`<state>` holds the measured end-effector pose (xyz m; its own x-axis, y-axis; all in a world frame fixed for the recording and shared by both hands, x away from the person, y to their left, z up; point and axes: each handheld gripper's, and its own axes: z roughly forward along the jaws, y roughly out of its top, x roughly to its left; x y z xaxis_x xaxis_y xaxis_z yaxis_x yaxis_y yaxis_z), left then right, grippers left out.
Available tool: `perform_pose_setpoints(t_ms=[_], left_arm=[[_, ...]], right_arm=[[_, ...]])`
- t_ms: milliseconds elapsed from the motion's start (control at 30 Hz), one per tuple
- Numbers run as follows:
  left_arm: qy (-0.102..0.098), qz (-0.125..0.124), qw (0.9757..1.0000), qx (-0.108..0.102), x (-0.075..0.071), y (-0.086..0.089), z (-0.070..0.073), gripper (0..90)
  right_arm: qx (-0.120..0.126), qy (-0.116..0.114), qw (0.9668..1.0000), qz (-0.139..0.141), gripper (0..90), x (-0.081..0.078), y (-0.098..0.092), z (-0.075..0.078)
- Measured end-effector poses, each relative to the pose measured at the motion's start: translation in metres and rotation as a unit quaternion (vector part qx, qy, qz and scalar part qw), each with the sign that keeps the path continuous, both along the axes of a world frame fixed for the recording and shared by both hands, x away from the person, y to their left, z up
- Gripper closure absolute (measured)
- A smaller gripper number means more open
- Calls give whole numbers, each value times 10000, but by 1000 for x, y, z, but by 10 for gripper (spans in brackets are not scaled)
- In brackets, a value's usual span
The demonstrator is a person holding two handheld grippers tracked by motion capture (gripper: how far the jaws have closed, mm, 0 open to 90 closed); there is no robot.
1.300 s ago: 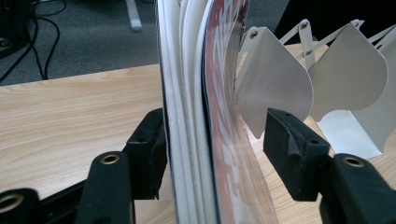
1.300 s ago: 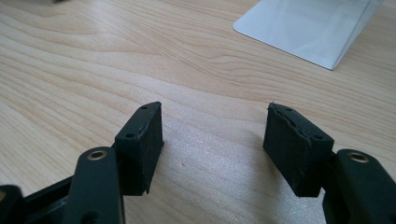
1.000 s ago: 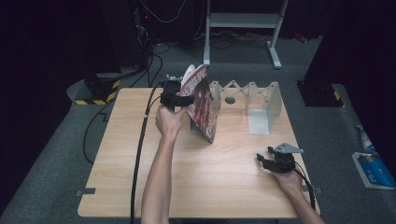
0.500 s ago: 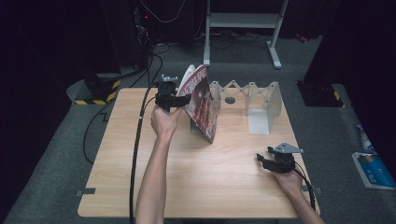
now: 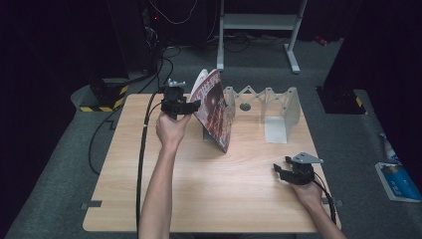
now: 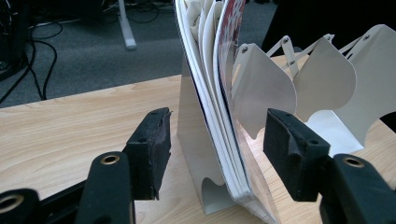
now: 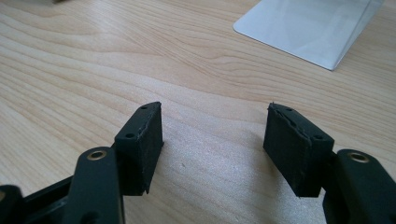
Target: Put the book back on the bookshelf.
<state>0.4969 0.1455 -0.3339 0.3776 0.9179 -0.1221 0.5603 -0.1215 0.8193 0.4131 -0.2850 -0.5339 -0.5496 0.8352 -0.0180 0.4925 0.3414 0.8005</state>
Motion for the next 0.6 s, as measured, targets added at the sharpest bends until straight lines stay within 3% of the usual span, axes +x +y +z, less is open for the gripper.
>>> perform_pose_setpoints(t_ms=[600], left_arm=[[-115, -150, 9998, 30, -9, 4, 8, 411]], right_arm=[[10, 9, 10000, -15, 370, 0, 0, 0]])
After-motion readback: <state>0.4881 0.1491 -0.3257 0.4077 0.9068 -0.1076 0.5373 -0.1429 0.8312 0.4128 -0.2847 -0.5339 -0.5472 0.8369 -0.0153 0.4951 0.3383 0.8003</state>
